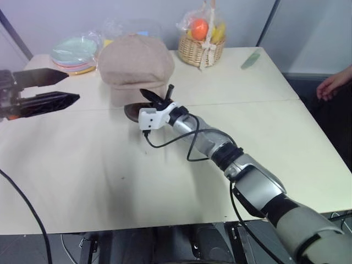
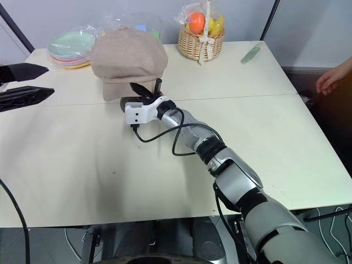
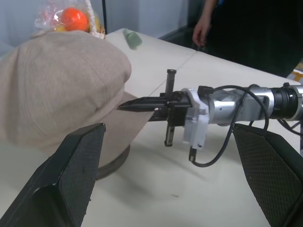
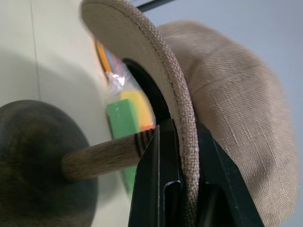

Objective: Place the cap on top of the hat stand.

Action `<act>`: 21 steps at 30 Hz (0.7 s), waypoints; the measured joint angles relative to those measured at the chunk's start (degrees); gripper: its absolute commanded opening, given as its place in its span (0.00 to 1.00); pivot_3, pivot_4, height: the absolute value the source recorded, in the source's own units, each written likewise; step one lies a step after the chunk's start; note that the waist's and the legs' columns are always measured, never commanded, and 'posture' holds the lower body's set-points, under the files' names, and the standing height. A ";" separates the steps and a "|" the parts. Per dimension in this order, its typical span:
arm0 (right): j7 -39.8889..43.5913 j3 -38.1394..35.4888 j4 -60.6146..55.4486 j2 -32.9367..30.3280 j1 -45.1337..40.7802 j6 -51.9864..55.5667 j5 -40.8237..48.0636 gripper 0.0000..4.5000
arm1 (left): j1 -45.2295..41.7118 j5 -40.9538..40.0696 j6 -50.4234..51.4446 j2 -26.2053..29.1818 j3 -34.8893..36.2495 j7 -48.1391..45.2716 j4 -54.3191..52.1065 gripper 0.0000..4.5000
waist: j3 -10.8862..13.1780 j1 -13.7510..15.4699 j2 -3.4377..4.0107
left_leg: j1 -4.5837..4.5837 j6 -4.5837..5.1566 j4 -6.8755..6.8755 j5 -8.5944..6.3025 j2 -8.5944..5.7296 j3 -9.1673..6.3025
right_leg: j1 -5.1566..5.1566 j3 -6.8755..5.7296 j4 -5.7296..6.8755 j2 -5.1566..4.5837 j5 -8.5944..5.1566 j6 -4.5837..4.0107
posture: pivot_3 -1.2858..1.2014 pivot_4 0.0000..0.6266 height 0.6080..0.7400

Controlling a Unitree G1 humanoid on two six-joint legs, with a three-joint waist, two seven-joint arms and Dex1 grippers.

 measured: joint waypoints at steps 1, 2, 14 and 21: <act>0.42 -0.17 -0.88 -1.37 0.18 -1.78 0.14 0.00 | -0.01 0.04 -0.08 0.00 -0.26 -0.03 0.22 1.00 | 0.00 0.05 0.00 | 0.00 0.00 0.00 0.00 0.00 0.00 | 0.00 0.01 0.00 -0.01 0.00 0.00 | 0.52 0.24 1.00; 0.90 -0.40 -1.35 -2.41 0.18 -3.20 0.41 0.00 | 0.00 0.07 -0.13 0.00 -0.34 -0.04 0.44 1.00 | 0.00 0.11 0.00 | -0.01 0.00 0.01 0.00 -0.01 0.01 | 0.01 0.01 -0.01 -0.02 0.00 0.00 | 0.52 0.24 1.00; 5.78 -2.48 3.62 -2.55 -2.17 -10.36 2.86 0.00 | -0.71 0.55 -0.55 -0.53 -0.79 0.87 0.90 1.00 | 0.00 -0.14 -0.02 | 0.00 0.00 0.00 0.00 0.02 0.03 | 0.00 0.02 0.01 0.02 0.00 -0.01 | 0.52 0.24 1.00; 8.52 -2.76 5.85 0.68 -2.07 -6.90 4.01 0.55 | -0.88 0.56 -0.96 -0.52 -0.75 1.75 0.88 1.00 | 0.00 0.14 -0.02 | 0.00 -0.01 0.02 0.00 0.01 0.00 | 0.01 0.01 0.01 -0.01 0.00 -0.01 | 0.52 0.24 1.00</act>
